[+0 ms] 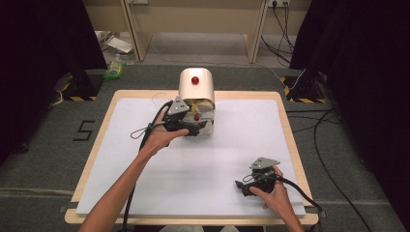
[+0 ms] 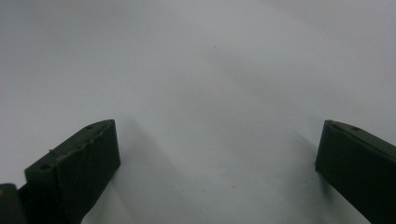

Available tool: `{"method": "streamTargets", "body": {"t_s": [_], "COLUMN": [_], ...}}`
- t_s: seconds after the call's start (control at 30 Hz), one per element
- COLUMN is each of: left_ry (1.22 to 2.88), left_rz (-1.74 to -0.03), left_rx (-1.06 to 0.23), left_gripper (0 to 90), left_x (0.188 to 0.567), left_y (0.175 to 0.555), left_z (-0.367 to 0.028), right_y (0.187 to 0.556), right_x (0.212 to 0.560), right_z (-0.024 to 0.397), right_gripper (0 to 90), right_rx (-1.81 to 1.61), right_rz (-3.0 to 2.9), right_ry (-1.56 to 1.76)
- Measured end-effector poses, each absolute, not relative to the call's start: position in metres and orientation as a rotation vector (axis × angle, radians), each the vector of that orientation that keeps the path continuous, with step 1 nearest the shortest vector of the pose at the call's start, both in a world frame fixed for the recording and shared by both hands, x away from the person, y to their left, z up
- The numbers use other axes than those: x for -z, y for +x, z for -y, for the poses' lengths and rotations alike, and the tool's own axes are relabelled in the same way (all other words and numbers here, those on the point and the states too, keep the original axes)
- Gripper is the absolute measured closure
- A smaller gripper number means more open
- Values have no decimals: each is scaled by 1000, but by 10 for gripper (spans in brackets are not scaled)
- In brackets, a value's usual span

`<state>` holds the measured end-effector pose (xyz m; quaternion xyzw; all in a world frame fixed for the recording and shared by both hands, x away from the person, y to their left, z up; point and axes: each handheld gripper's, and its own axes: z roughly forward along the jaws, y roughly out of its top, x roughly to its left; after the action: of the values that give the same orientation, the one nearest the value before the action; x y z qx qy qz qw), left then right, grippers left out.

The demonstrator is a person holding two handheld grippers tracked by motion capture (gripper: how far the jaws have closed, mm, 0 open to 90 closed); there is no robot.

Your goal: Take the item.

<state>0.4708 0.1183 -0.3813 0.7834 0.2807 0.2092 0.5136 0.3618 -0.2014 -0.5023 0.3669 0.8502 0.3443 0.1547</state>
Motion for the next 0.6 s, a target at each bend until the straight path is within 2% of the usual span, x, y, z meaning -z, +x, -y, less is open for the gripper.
{"method": "streamTargets", "body": {"t_s": [0.43, 0.6], "left_ry": [1943, 1945], "left_rz": [-661, -649], "left_rx": [-483, -523], "left_gripper": [174, 180], "left_x": [380, 383], "left_y": [452, 440], "left_z": [-118, -115], "right_y": [362, 362], "right_x": [502, 502], "right_z": [201, 201], "right_gripper": [4, 4], "right_rx": [-987, -987], "right_rz": [-2436, -2436], "right_ry": [1049, 1052]}}
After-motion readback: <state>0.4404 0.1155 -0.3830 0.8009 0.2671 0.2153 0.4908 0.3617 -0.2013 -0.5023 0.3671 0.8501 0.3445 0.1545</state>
